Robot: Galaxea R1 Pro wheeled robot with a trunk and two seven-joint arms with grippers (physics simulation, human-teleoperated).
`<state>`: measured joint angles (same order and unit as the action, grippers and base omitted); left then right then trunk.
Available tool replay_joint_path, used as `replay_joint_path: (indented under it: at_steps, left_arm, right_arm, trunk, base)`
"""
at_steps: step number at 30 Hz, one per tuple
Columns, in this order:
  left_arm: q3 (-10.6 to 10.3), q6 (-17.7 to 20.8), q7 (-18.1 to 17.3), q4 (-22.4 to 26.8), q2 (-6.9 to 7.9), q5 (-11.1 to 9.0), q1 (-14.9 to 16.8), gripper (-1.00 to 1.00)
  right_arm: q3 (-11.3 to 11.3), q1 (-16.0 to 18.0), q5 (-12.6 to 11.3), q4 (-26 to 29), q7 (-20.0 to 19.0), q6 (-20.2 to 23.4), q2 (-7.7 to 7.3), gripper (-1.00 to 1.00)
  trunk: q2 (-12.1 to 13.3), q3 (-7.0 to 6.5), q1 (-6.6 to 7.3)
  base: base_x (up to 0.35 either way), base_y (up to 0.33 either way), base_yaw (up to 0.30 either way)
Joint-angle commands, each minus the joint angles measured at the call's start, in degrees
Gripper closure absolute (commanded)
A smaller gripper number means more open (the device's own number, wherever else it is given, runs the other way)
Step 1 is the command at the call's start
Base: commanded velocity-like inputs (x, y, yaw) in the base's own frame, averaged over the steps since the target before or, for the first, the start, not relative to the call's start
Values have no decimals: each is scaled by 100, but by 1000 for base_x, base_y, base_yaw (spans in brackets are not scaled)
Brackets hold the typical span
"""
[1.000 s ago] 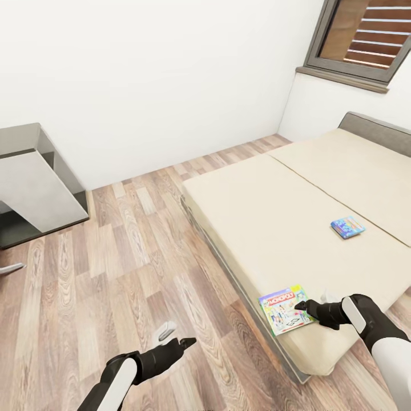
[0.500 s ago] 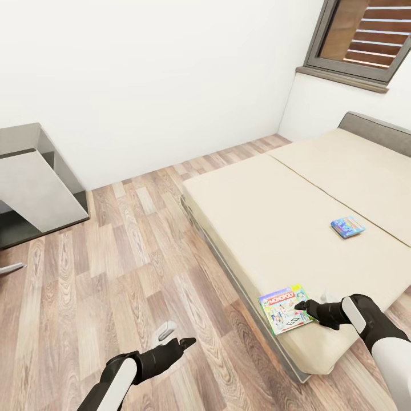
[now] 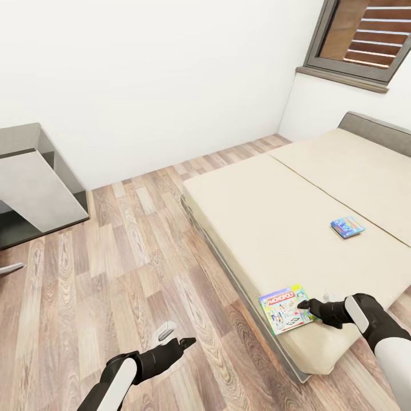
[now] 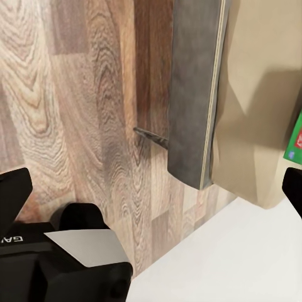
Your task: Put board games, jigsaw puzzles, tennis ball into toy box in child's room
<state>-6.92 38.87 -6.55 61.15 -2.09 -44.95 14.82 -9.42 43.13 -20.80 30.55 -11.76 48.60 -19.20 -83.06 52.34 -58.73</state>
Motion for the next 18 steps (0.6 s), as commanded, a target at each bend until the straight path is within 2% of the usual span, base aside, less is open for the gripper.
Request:
replay_joint_path:
  at_steps: [1,2,4,5,11,18]
  left_arm:
    - [6,24,-19,2,-2,4,0,-100]
    - [6,24,-19,2,-2,4,0,-100]
    - [6,24,-26,2,-2,4,1,-100]
    - [6,24,-26,2,-2,4,1,-100]
    - [11,24,-36,2,4,4,3,-100]
    - [14,24,-38,2,6,4,0,-100]
  right_arm:
    - [-31,-3,46,58,-48,25,-47,-100]
    - [-31,-3,46,58,-48,25,-47,-100]
    - [-33,-23,40,243,-50,27,-179,-100]
    - [-33,-23,40,243,-50,27,-179,-100]
    - [-50,-253,25,1062,-164,39,-490,-100]
    - [-235,-483,23,1647,-375,46,-634,-100]
  trunk:
    - [-2,4,0]
    - [-2,4,0]
    - [-2,4,0]
    - [-2,4,0]
    - [-2,4,0]
    - [-2,4,0]
  base:
    - [0,0,0]
    - [0,0,0]
    - [0,0,0]
    - [0,0,0]
    - [0,0,0]
    - [0,0,0]
